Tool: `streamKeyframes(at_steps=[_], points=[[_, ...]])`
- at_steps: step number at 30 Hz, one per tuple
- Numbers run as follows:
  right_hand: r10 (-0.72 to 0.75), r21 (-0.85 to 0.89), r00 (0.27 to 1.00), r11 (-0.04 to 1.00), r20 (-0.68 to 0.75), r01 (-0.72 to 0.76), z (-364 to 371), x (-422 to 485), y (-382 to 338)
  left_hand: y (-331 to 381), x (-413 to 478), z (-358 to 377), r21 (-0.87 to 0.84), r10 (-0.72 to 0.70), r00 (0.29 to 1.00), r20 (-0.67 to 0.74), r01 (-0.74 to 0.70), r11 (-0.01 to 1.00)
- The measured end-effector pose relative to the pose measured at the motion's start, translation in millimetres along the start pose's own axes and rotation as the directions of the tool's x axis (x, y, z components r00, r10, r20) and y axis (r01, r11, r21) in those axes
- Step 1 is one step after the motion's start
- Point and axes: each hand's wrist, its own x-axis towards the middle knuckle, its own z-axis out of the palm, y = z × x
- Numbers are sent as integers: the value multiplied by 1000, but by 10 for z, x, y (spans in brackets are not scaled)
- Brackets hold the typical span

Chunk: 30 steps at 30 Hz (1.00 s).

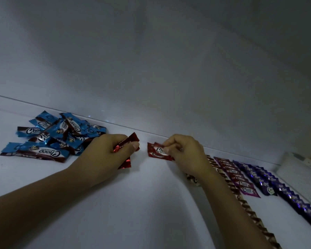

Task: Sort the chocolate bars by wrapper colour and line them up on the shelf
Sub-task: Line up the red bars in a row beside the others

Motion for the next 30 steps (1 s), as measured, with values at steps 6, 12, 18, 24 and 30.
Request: streamKeyframes(at_steps=[6,12,18,24,30], points=[[2,-205,999,979,-45,-12,94,-2,53,38,10,2,29,10,1000,22,-11,1000],[-25,-288,996,958,-87,-1,178,-7,68,23,0,19,-7,13,1000,8,-13,1000],[-32,-296,997,955,-74,9,216,-9,70,34,-8,11,-8,14,1000,10,-14,1000],[-69,-355,996,934,-59,44,195,-25,29,58,-7,1,-45,4,1000,13,-3,999],[-32,-329,998,944,-57,12,210,-36,21,44,-1,3,-52,-11,1000,21,12,999]])
